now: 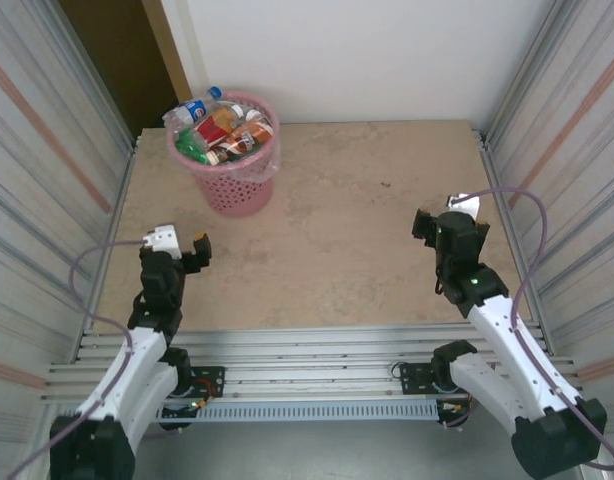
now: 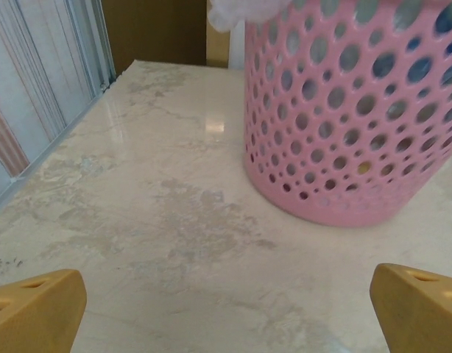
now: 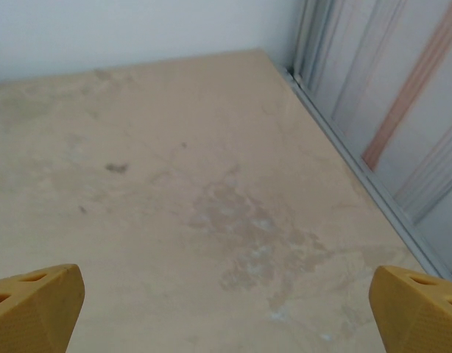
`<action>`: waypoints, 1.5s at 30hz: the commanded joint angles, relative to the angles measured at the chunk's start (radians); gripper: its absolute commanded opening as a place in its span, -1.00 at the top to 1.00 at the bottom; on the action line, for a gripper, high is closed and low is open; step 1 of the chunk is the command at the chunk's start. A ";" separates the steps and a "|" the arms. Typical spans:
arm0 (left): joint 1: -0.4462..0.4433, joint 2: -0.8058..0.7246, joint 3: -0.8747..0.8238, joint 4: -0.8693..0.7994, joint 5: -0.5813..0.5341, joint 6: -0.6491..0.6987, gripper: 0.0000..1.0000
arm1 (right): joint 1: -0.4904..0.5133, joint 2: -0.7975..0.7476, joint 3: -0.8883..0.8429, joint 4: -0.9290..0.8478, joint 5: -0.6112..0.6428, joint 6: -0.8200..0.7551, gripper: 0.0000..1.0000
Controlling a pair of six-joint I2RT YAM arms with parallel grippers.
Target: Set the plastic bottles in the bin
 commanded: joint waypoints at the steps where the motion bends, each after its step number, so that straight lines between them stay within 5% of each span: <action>1: -0.001 0.108 -0.046 0.282 -0.018 0.134 -0.98 | -0.072 0.046 -0.043 0.126 -0.069 -0.052 -0.95; 10: 0.066 0.387 -0.079 0.561 0.083 0.168 -0.98 | -0.311 0.239 -0.212 0.451 -0.304 -0.054 -0.95; 16: 0.076 0.435 -0.011 0.483 0.185 0.207 -0.98 | -0.398 0.385 -0.291 0.738 -0.450 -0.060 -0.95; 31: 0.027 0.760 0.030 0.766 0.230 0.223 -0.98 | -0.407 0.650 -0.292 1.059 -0.742 -0.116 -0.95; 35: 0.062 0.741 0.105 0.586 0.366 0.231 -0.98 | -0.394 0.720 -0.286 1.115 -0.799 -0.154 -0.95; 39: 0.167 0.765 0.157 0.529 0.556 0.168 -0.98 | -0.375 0.705 -0.264 1.042 -0.736 -0.160 -0.95; 41: 0.166 0.761 0.164 0.502 0.541 0.169 -0.98 | -0.340 0.715 -0.244 1.021 -0.587 -0.139 -0.95; 45: 0.119 0.758 0.183 0.460 0.356 0.150 -0.97 | -0.334 0.710 -0.242 1.009 -0.572 -0.143 -0.95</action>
